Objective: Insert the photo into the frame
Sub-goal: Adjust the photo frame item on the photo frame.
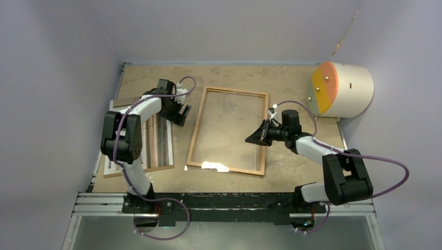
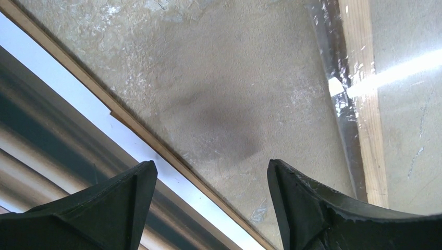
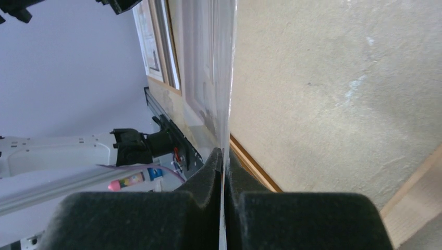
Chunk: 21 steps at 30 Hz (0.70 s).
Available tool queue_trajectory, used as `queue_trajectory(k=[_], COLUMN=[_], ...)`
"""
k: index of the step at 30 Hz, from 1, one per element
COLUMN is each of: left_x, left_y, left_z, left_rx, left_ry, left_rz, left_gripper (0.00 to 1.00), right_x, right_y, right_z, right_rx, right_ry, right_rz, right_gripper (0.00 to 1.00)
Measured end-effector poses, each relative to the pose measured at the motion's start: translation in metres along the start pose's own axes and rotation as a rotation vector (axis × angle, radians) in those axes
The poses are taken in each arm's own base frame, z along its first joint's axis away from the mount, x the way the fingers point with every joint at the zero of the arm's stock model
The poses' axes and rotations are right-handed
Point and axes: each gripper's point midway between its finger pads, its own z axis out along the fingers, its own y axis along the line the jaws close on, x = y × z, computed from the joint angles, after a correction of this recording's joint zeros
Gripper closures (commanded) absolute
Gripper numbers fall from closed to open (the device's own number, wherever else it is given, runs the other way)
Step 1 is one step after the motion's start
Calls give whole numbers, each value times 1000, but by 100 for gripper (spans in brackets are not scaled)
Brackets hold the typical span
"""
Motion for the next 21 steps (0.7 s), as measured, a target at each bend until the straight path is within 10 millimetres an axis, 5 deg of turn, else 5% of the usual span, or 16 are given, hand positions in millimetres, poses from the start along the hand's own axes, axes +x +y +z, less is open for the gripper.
queue_trajectory(k=[21], left_x=[-1], left_y=[-3], left_z=[0], left_rx=[4], left_ry=[0], left_rz=[7], left_gripper=[18], right_x=[-15], right_y=[-21], right_z=[-2], right_rx=[54], right_ry=[-77], right_rz=[25], right_gripper=[100])
